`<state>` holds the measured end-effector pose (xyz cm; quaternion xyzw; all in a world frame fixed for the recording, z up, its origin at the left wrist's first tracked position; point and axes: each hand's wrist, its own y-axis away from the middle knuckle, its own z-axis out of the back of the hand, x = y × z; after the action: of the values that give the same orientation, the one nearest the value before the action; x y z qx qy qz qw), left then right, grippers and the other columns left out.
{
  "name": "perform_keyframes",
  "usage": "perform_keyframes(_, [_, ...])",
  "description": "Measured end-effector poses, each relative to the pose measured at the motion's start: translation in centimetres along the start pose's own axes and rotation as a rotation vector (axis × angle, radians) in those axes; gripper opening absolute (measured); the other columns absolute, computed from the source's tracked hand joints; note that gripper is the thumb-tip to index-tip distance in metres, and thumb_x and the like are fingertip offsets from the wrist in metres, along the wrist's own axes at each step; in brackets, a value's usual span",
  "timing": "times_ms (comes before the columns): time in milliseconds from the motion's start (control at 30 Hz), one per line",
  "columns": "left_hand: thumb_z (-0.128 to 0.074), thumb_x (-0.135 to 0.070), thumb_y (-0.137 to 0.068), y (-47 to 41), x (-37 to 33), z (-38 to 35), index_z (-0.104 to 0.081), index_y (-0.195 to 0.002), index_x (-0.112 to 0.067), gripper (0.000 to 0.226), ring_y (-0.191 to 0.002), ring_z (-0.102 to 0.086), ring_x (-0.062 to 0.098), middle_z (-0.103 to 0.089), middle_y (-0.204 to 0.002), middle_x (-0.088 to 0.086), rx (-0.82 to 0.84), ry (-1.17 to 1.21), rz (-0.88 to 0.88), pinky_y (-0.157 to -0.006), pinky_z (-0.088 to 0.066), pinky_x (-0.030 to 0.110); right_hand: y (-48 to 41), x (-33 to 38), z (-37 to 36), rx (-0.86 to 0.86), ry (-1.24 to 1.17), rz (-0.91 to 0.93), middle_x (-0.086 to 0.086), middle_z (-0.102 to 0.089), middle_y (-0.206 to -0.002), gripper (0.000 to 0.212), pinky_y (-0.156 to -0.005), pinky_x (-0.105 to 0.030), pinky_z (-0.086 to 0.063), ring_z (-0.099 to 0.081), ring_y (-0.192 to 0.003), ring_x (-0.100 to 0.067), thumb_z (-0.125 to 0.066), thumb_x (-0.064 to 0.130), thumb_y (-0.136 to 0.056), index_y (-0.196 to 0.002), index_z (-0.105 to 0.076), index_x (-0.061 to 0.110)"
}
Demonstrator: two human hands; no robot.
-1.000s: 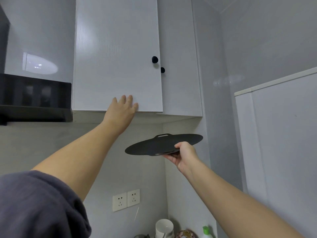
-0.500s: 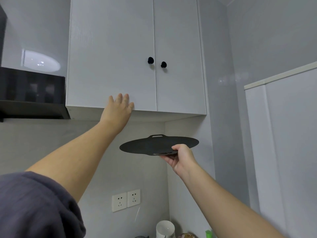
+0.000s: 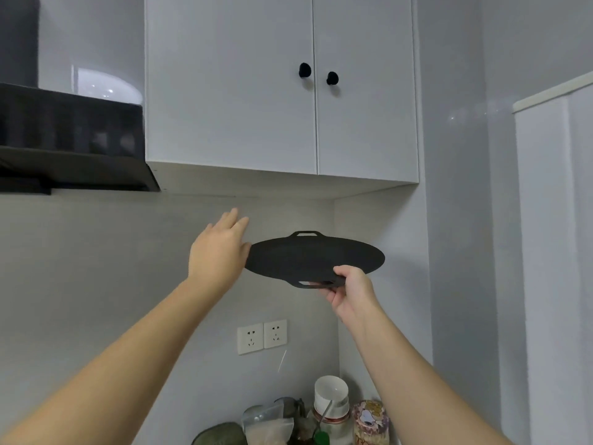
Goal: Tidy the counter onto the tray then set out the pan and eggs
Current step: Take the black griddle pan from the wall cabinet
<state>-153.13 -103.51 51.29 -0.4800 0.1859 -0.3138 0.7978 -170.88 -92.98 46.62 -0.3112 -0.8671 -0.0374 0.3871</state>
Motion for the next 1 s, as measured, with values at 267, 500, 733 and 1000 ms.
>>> perform_keyframes(267, [-0.06,-0.029,-0.092,10.3,4.6,-1.2,-0.019,-0.15,-0.005,0.075,-0.118,-0.056,0.025,-0.037,-0.148,0.01,0.171,1.054,1.043,-0.103,-0.045,0.042,1.9,-8.2,1.1,0.075,-0.056,-0.135,-0.011,-0.069,-0.093,0.021,-0.055,-0.036,-0.059,-0.068,-0.078,-0.026,-0.042,-0.005,-0.093,-0.102,-0.058,0.005])
perform_keyframes(500, [-0.047,-0.003,-0.098,19.9,11.0,3.6,-0.057,-0.106,0.005,0.016,-0.093,-0.068,0.026,-0.067,-0.107,0.017,-0.009,1.507,1.36,-0.074,-0.055,0.036,7.8,-18.4,-1.9,0.145,0.008,-0.382,-0.012,-0.07,-0.098,0.021,-0.061,-0.038,-0.06,-0.067,-0.089,-0.03,-0.049,-0.002,-0.092,-0.104,-0.06,0.011])
perform_keyframes(733, [-0.04,0.0,-0.098,32.6,18.7,13.8,-0.055,-0.114,0.0,0.022,-0.1,-0.066,0.027,-0.068,-0.111,0.015,-0.21,1.544,1.504,-0.069,-0.056,0.037,18.3,-28.2,-7.5,0.363,0.106,-0.616,-0.008,-0.073,-0.081,0.022,-0.055,-0.028,-0.058,-0.072,-0.067,-0.018,-0.042,0.003,-0.096,-0.093,-0.063,0.005])
perform_keyframes(1000, [-0.04,0.002,-0.096,46.2,27.6,28.0,-0.056,-0.119,0.002,0.028,-0.097,-0.07,0.028,-0.069,-0.113,0.017,-0.496,1.426,1.522,-0.063,-0.059,0.035,31.7,-41.2,-14.5,0.535,0.069,-0.842,-0.012,-0.069,-0.113,0.026,-0.066,-0.036,-0.058,-0.071,-0.093,-0.027,-0.047,0.004,-0.095,-0.118,-0.06,0.009])
